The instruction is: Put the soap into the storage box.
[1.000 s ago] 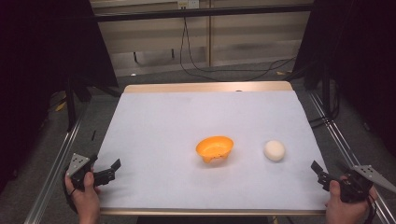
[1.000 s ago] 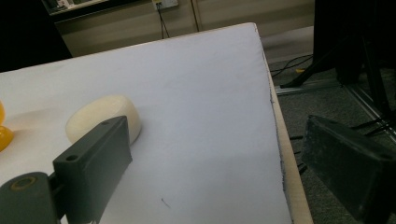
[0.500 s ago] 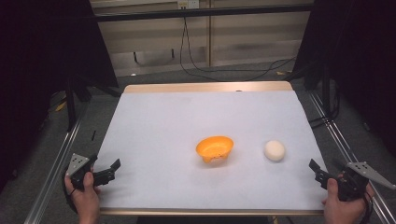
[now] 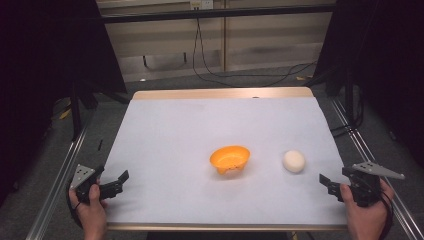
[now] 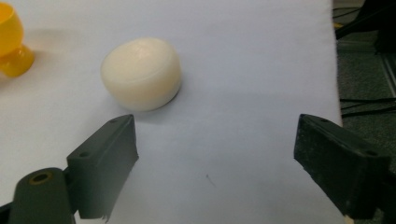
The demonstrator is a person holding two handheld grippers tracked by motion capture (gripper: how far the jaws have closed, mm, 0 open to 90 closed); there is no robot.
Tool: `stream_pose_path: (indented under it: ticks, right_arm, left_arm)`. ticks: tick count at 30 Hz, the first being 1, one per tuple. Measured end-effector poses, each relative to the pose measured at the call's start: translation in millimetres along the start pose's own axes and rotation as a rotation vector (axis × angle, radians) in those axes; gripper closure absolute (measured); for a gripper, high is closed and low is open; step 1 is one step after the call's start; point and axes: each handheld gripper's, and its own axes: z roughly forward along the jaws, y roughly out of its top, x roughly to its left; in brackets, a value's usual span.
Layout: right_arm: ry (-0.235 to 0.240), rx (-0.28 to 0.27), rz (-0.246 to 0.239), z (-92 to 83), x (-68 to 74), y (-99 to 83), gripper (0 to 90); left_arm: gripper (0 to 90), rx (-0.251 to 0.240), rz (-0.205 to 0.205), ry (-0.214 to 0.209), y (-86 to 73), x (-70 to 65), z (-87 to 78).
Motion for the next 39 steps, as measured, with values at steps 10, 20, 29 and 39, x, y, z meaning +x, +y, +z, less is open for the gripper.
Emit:
stream_pose_path:
  ticks: [10,20,29,39]
  right_arm:
    - [0.013,0.225,0.008,18.3,1.5,16.6,11.5]
    - [-0.004,0.338,0.029,36.0,2.2,33.5,4.0]
    - [-0.006,0.393,0.051,42.7,4.7,43.7,2.6]
    - [-0.015,0.447,0.072,54.7,13.4,53.3,1.2]
  left_arm:
    - [1.0,0.002,0.013,0.004,0.2,-1.5,0.5]
    - [0.9,0.006,0.013,0.004,0.2,-1.9,1.1]
    - [0.9,0.009,0.013,0.003,0.4,-2.0,1.4]
    - [0.9,0.009,0.015,0.001,0.4,-2.3,1.5]
